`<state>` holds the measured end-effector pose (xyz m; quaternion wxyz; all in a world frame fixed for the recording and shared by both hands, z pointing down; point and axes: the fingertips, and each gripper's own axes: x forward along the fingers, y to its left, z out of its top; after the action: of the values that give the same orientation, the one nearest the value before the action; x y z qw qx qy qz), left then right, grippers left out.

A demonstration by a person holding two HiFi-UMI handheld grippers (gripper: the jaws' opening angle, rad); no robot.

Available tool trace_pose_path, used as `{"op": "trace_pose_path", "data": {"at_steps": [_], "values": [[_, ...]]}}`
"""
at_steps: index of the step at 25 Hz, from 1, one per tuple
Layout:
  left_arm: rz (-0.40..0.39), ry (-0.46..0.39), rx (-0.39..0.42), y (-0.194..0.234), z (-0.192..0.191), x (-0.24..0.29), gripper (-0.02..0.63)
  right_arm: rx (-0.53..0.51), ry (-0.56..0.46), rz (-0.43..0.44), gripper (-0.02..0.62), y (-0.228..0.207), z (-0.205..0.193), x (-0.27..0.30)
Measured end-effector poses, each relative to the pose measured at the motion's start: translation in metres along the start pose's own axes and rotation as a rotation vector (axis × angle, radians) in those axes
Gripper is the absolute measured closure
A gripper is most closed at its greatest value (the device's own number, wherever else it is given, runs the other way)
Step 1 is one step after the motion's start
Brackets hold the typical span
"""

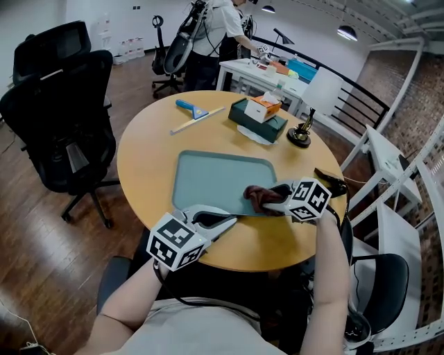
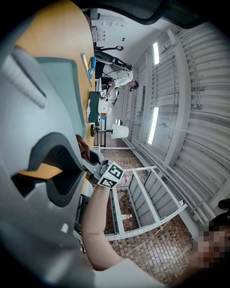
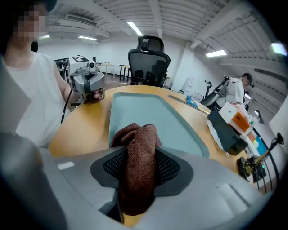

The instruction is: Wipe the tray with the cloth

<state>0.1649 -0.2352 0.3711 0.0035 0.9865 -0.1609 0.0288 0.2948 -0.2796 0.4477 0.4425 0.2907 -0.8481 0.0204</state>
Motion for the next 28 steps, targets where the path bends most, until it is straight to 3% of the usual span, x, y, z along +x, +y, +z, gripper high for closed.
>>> {"op": "trace_pose_path", "data": {"at_steps": [7, 21, 28], "values": [[0.027, -0.026, -0.097, 0.007, 0.001, -0.013, 0.606, -0.090, -0.024, 0.050, 0.439, 0.020, 0.042, 0.026], [0.201, -0.070, -0.065, 0.018, 0.005, -0.064, 0.606, -0.218, -0.044, 0.108, 0.439, 0.058, 0.135, 0.083], [0.200, -0.086, -0.062, -0.014, 0.014, -0.043, 0.606, -0.216, 0.055, 0.089, 0.440, 0.060, 0.124, 0.059]]}}
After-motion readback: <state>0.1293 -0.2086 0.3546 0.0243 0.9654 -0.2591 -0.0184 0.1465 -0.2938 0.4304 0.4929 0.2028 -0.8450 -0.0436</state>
